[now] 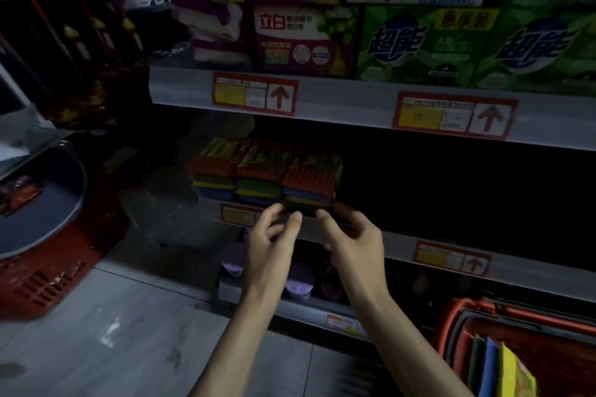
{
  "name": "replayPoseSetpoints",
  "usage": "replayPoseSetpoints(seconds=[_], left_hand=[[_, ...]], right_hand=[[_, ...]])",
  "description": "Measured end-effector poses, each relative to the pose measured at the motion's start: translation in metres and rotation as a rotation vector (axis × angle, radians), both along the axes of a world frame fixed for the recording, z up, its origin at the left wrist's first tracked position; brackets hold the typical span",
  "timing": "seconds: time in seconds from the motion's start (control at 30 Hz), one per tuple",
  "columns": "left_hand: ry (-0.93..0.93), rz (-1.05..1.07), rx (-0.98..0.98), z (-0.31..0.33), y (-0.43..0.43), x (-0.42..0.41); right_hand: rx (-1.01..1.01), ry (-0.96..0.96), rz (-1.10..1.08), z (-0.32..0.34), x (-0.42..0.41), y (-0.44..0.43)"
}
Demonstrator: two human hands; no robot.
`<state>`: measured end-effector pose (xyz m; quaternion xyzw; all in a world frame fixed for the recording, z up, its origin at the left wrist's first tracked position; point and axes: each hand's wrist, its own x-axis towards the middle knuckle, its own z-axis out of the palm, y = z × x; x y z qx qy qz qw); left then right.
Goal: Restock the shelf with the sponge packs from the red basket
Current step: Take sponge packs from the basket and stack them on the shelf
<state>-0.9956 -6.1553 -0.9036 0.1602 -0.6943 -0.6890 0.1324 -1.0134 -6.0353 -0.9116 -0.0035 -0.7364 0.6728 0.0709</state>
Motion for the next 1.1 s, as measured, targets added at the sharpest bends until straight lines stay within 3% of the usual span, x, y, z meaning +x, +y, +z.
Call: replayPoseSetpoints(seconds=[0.5, 0.67, 0.8, 1.1], left_hand=[[0.051, 0.045, -0.041, 0.002, -0.004, 0.009], [0.090, 0.072, -0.019, 0.006, -0.004, 0.011], [0.117, 0.086, 0.000, 0.007, -0.004, 0.011], [0.110, 0.096, 0.053, 0.005, -0.003, 0.007]], right_hand=[[0.059, -0.025, -0.168, 0.008, -0.007, 0.002], [-0.045, -0.121, -0.258, 0.014, -0.009, -0.008], [-0.264, -0.302, -0.241, 0.019, -0.014, -0.018], [-0.402, -0.340, -0.284, 0.020, -0.016, -0.019]])
